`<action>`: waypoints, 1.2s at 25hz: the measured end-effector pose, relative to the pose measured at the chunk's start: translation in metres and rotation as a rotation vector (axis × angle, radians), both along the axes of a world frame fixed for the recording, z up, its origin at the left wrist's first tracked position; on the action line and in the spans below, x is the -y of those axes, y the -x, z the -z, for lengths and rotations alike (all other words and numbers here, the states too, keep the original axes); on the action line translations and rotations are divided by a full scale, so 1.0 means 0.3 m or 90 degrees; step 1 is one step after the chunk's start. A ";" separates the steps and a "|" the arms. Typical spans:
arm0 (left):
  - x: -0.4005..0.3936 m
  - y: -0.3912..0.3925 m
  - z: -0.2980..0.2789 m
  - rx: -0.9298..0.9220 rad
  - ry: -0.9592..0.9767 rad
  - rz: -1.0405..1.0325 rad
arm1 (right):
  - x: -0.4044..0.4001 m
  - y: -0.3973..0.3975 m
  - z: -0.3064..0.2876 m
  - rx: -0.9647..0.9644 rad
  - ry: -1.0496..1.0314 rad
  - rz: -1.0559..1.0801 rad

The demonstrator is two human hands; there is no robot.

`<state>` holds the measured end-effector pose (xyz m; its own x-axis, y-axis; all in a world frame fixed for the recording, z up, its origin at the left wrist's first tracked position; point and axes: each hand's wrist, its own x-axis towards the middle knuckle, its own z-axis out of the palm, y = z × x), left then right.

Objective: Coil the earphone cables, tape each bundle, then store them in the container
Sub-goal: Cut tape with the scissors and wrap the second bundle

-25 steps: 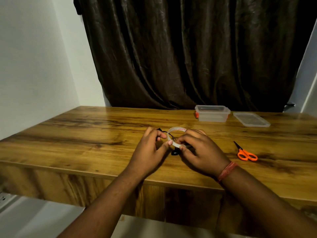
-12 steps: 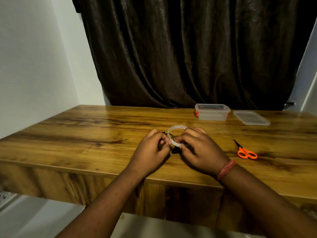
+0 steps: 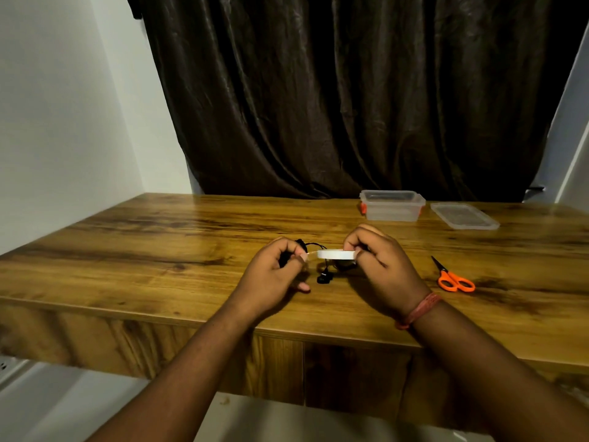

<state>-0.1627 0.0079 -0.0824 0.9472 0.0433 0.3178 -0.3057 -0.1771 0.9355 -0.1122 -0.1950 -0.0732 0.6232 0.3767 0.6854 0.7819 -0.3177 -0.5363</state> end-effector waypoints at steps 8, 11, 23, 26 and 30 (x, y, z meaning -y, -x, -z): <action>0.000 -0.016 -0.015 -0.047 0.283 0.141 | 0.009 -0.028 0.010 -0.219 -0.122 -0.153; -0.008 -0.004 -0.029 -0.052 0.309 0.172 | 0.012 -0.034 0.008 -0.259 -0.182 -0.174; -0.033 -0.016 -0.026 -0.075 0.439 0.201 | 0.019 -0.029 -0.002 -0.318 -0.215 -0.188; -0.041 -0.023 -0.031 -0.081 0.458 0.191 | 0.034 -0.025 -0.005 -0.256 -0.194 -0.078; -0.053 -0.044 -0.017 -0.092 0.493 0.174 | 0.096 -0.026 -0.025 -0.102 -0.116 0.141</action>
